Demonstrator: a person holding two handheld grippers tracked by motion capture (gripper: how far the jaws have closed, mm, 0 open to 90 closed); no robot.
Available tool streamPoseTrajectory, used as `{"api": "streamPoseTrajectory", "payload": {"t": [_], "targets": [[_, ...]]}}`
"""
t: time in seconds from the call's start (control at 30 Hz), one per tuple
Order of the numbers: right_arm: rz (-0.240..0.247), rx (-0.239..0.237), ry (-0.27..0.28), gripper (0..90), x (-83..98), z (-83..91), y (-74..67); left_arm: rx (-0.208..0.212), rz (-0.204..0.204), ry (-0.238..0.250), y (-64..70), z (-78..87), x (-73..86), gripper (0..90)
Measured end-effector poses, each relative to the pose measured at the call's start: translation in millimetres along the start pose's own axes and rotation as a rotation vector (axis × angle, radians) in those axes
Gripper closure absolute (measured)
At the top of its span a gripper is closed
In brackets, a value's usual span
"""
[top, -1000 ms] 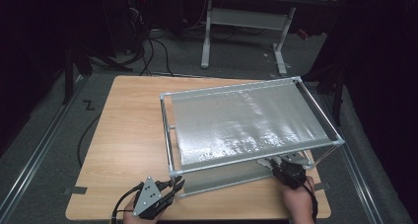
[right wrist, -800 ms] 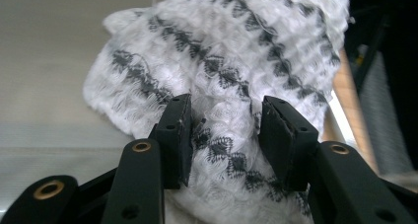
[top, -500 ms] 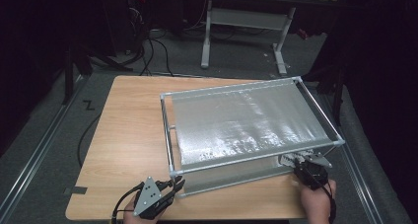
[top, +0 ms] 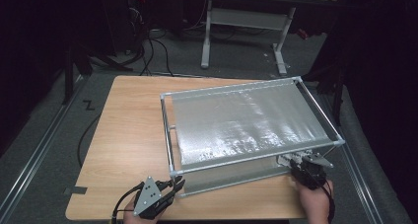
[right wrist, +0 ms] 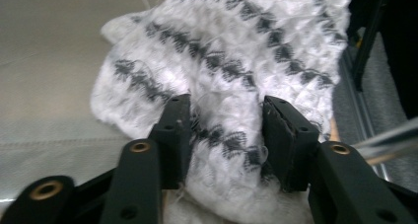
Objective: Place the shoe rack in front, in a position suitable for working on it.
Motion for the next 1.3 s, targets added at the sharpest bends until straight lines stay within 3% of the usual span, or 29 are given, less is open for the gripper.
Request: {"api": "streamPoseTrajectory", "payload": {"t": [0.47,0.7,0.87,0.9,1.0,1.03,1.17,1.3], "targets": [[0.068,-0.090,0.014,55.5,-0.9,3.0,-26.5,0.000,-0.001,0.001,-0.1,-0.1,-0.1,79.9],[0.144,-0.172,0.018,56.5,-2.8,7.1,-59.1,-0.001,0.000,0.000,0.1,-0.2,-0.3,79.9],[0.171,-0.237,0.012,56.5,-3.4,11.0,-84.1,0.000,0.000,-0.002,0.0,-0.2,-0.4,79.9],[0.207,-0.246,0.025,56.5,-4.2,11.0,-87.8,0.000,0.000,-0.002,-0.1,-0.2,-0.4,79.9],[0.211,-0.273,0.020,56.5,-3.5,13.6,-99.6,0.001,0.000,-0.002,-0.1,-0.1,-0.4,79.9],[0.234,-0.304,0.021,56.6,-3.2,16.2,-111.6,0.002,0.001,-0.002,-0.2,-0.2,-0.4,79.9],[0.291,-0.345,0.031,57.0,-3.1,20.4,-132.5,0.002,0.001,-0.002,-0.3,-0.2,-0.5,79.9],[0.293,-0.400,0.016,57.4,-1.2,26.6,-155.4,0.003,0.001,-0.003,-0.3,-0.3,-0.6,79.9]]}}
Point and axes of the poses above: each handheld gripper's, and its own axes: z roughly backward along the jaws, x roughly out of its underside, y roughly to its right, the point moved 1 cm from there along -z, roughly forward along the jaws, and after that the axes turned 9 degrees about -y, right-handed, at the moved point
